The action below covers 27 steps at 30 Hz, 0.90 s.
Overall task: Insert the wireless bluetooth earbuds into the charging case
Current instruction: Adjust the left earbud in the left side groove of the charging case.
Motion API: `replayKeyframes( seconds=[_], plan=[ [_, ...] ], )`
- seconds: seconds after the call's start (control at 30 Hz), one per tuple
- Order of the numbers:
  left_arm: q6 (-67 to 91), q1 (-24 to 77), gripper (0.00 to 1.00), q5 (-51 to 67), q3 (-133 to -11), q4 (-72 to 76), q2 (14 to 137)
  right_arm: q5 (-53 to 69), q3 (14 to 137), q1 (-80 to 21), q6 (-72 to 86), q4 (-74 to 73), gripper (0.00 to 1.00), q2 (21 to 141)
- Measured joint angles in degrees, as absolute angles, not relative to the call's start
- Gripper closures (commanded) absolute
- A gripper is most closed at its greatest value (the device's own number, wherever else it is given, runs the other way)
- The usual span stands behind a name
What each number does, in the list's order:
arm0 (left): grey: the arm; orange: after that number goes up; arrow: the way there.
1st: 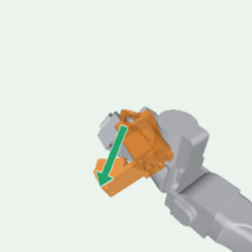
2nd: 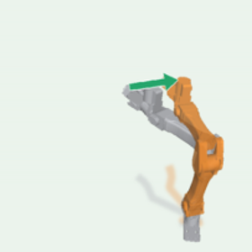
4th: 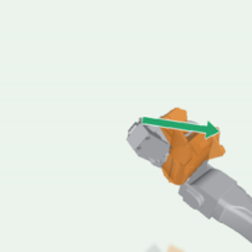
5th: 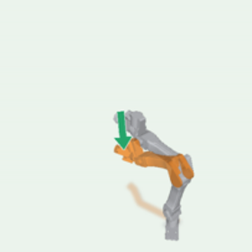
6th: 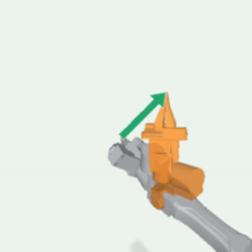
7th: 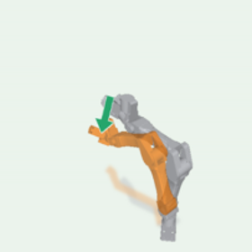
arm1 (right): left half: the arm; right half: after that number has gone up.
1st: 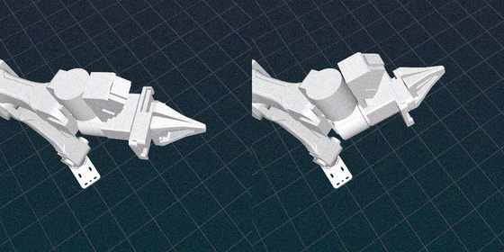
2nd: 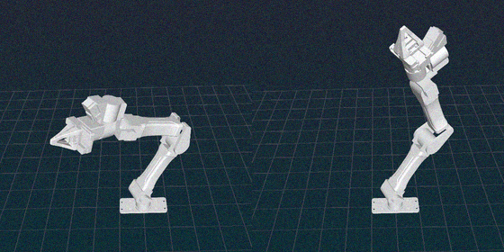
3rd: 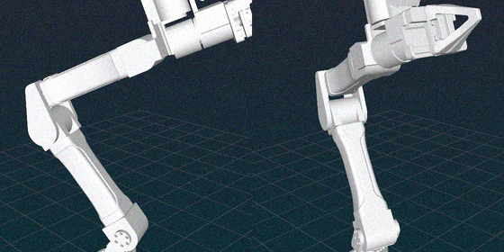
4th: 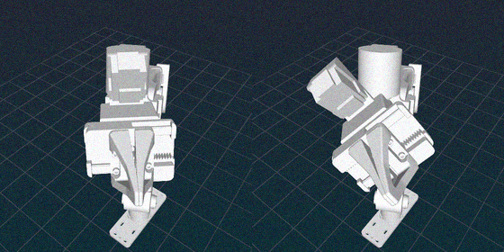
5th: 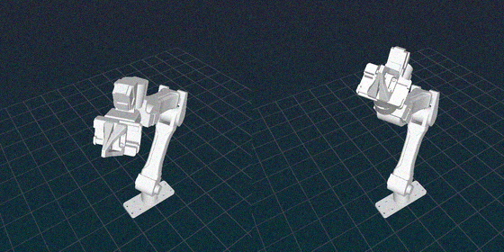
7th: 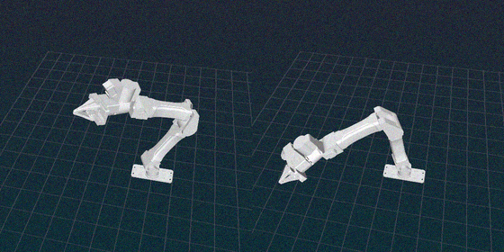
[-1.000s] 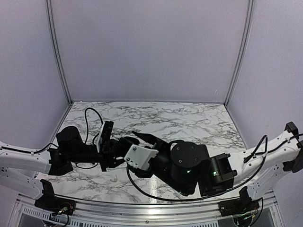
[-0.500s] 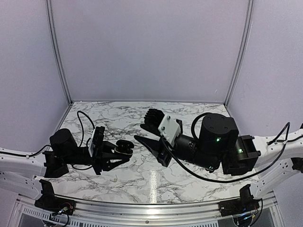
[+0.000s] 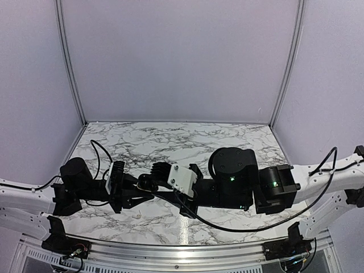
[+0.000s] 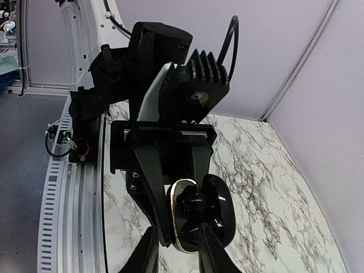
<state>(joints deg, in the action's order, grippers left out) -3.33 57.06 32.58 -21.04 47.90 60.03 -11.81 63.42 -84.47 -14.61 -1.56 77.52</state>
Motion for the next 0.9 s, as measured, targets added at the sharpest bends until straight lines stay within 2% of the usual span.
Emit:
replayKeyframes(
  seconds=[0.9],
  plan=[
    [-5.7, 58.4, 1.0, 33.0, -21.0, 47.2, 60.8, -14.0, 65.8, -84.5, -15.1, -3.7, 0.85, 80.6]
  ],
)
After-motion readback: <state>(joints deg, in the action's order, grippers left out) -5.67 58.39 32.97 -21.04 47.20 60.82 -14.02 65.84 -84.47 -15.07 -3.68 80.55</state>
